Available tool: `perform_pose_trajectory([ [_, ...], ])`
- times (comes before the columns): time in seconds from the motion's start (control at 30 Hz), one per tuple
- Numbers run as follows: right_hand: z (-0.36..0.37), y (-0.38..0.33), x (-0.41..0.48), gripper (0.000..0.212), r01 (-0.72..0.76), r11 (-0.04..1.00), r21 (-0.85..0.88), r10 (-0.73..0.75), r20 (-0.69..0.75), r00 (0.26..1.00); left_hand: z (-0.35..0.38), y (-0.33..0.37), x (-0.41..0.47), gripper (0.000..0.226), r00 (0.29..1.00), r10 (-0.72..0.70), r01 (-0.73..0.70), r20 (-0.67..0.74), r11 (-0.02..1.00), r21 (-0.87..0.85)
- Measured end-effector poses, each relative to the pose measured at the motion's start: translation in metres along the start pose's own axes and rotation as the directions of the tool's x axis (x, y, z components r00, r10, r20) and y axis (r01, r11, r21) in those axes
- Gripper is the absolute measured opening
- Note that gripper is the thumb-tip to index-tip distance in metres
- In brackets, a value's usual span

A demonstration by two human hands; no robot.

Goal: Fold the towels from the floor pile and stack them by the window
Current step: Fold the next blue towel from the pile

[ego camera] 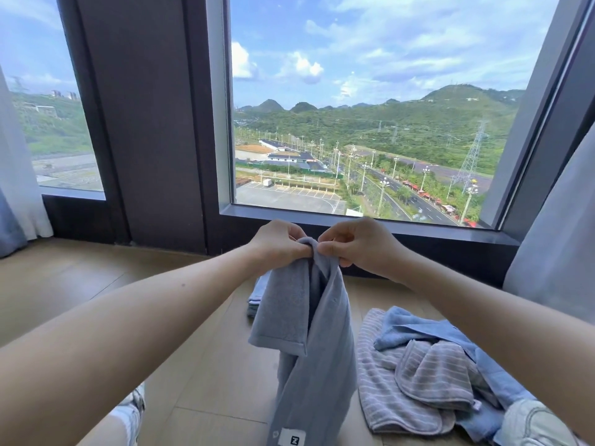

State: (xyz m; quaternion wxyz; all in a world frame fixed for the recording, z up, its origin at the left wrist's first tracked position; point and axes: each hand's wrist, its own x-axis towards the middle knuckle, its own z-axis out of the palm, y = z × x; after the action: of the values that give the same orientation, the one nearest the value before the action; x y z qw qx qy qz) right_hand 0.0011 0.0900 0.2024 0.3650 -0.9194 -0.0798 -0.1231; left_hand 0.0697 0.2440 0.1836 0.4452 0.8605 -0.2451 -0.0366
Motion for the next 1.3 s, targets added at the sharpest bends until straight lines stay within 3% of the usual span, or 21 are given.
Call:
perform_pose_trajectory([
  [0.1,-0.001,-0.003,-0.001,0.01,-0.033,0.999,0.027,0.032,0.048,0.998,0.001,0.001,0.001,0.018,1.0,-0.016,0.017,-0.01,1.0,0.023],
  [0.27,0.003,0.003,0.0,0.009,-0.028,0.987,-0.16,0.03,0.013,0.999,0.003,0.004,0.001,0.01,1.0,0.009,-0.009,0.003,1.0,0.02],
  [0.43,-0.007,0.01,0.001,0.012,-0.043,0.968,-0.246,-0.003,-0.185,0.983,0.004,0.004,-0.004,0.003,0.996,0.06,-0.068,0.064,0.99,0.124],
  [0.57,-0.021,0.018,0.001,0.016,-0.128,0.964,-0.234,0.044,-0.334,0.942,0.002,-0.006,-0.003,0.02,0.991,0.014,-0.042,0.133,0.975,0.216],
  [0.63,-0.026,0.024,0.0,0.017,-0.175,0.956,-0.235,0.077,-0.374,0.924,-0.002,-0.01,-0.002,0.017,0.992,0.002,-0.026,0.125,0.981,0.192],
  [0.7,-0.03,0.03,-0.001,0.021,-0.193,0.95,-0.244,0.102,-0.341,0.934,-0.006,-0.01,-0.001,0.014,0.995,0.005,-0.016,0.095,0.993,0.115],
  [0.83,-0.023,0.028,-0.005,0.045,-0.09,0.97,-0.227,0.077,-0.067,0.995,-0.006,-0.005,-0.001,0.02,0.996,0.037,-0.039,0.081,0.999,0.021],
  [0.97,-0.007,0.019,-0.003,0.047,0.016,0.971,-0.237,-0.006,0.041,0.999,0.0,0.002,-0.001,0.014,0.991,0.067,-0.054,0.114,0.992,-0.113],
  [1.17,-0.001,0.017,0.0,0.008,0.018,0.992,-0.128,-0.02,-0.016,1.0,0.002,0.006,-0.002,0.012,0.984,0.041,-0.011,0.172,0.985,-0.175],
  [1.3,-0.006,0.019,0.001,0.028,-0.078,0.994,-0.075,0.071,-0.083,0.994,0.004,0.002,-0.003,0.043,0.984,0.178,-0.175,0.024,0.981,-0.086],
])
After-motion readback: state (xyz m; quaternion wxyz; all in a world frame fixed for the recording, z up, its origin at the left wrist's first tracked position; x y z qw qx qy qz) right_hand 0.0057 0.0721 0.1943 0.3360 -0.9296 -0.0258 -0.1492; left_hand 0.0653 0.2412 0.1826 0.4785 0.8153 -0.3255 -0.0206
